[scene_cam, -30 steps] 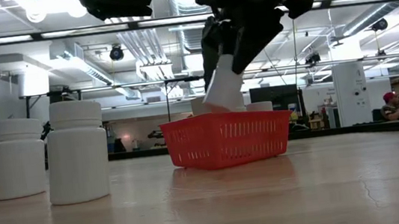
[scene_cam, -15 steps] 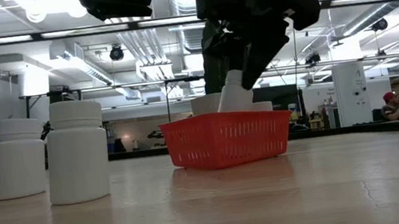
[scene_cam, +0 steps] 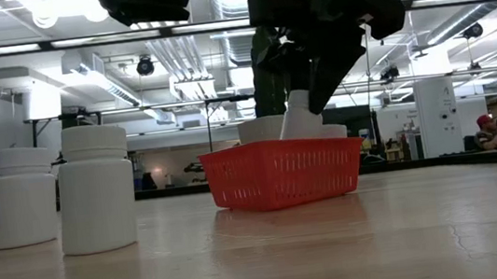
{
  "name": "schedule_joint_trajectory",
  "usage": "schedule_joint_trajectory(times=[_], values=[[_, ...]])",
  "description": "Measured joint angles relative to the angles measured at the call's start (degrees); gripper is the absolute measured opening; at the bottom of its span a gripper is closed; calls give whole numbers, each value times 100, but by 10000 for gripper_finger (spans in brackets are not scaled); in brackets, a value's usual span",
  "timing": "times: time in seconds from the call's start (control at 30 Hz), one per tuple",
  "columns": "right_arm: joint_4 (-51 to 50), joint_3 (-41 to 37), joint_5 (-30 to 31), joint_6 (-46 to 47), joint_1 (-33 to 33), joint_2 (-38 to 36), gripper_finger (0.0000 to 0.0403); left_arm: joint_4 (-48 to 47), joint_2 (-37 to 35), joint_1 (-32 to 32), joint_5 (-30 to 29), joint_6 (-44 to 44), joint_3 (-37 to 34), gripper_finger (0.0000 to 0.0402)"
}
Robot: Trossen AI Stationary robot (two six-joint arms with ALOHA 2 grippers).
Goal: Pick and place pill bottles into a basket
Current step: Put the white pill bottle into the red bin
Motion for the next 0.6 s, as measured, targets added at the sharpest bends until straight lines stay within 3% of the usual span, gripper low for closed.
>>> schedule_joint_trajectory(times=[0.6], values=[[-168, 287, -24, -203, 50, 180, 147, 12, 0, 0, 1, 2, 0, 258]])
